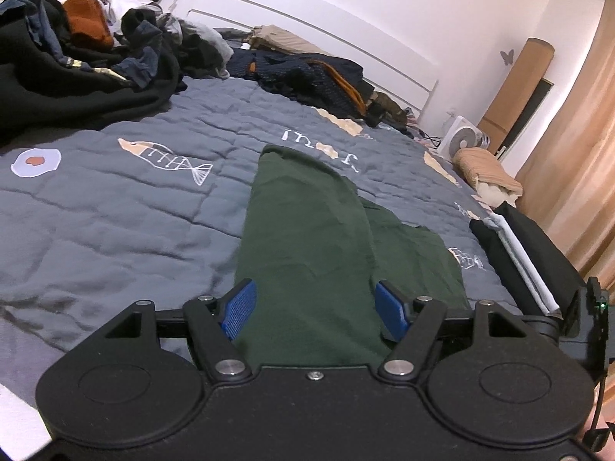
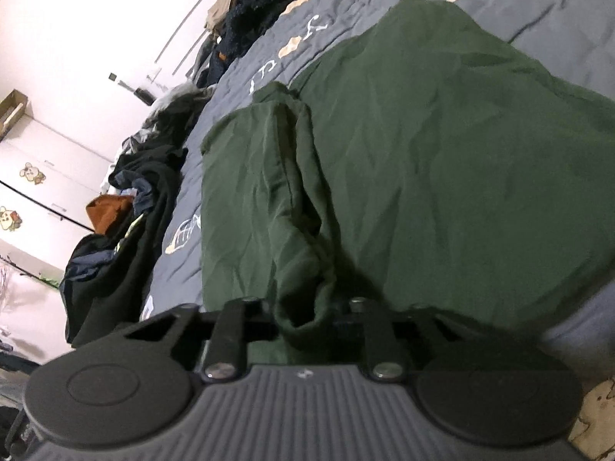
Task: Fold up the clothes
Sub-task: 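Grasp the shirt's side edge with the right gripper and lift it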
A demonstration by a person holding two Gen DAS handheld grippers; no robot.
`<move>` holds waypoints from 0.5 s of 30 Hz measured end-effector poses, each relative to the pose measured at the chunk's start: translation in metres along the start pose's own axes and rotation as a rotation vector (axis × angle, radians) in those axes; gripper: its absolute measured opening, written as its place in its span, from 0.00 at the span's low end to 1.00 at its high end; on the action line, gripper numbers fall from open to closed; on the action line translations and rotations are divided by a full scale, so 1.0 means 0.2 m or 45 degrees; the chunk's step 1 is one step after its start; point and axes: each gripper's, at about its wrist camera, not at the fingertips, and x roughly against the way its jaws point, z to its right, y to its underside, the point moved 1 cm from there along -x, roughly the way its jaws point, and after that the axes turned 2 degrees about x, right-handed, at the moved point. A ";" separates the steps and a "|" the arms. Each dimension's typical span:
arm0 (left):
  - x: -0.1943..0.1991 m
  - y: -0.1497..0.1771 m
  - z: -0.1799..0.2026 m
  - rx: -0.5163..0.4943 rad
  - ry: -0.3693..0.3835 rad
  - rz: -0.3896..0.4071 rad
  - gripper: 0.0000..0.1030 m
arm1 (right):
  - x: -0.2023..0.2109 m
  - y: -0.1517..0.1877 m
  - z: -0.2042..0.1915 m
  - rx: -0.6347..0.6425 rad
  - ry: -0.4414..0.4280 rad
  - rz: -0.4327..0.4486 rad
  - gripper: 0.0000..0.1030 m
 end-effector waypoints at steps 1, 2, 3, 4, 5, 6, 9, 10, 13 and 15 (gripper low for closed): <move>0.00 0.00 -0.01 0.005 -0.003 0.000 0.66 | 0.01 0.00 0.00 -0.001 -0.010 0.015 0.14; 0.00 -0.01 -0.01 0.009 -0.003 -0.002 0.66 | 0.02 -0.01 -0.01 0.004 -0.021 0.032 0.13; 0.01 -0.01 -0.01 0.006 0.001 -0.004 0.66 | 0.03 -0.02 -0.02 0.012 -0.033 0.053 0.12; 0.01 -0.01 -0.01 0.001 0.006 -0.007 0.66 | 0.05 -0.03 -0.03 0.018 -0.046 0.077 0.12; 0.01 -0.01 -0.01 -0.015 0.016 -0.011 0.66 | 0.07 -0.04 -0.04 0.021 -0.059 0.101 0.11; 0.01 0.00 0.01 -0.041 0.031 -0.018 0.66 | 0.09 -0.06 -0.04 0.017 -0.070 0.121 0.10; 0.02 0.02 0.08 -0.196 0.058 -0.030 0.68 | 0.14 -0.11 -0.03 -0.007 -0.094 0.167 0.10; 0.02 0.04 0.11 -0.249 0.064 -0.041 0.68 | 0.16 -0.13 -0.03 -0.016 -0.099 0.180 0.10; -0.01 0.11 0.20 -0.425 0.043 -0.073 0.68 | 0.22 -0.17 0.00 -0.028 -0.101 0.224 0.10; -0.04 0.17 0.25 -0.540 0.014 -0.099 0.69 | 0.25 -0.20 0.01 -0.036 -0.089 0.256 0.10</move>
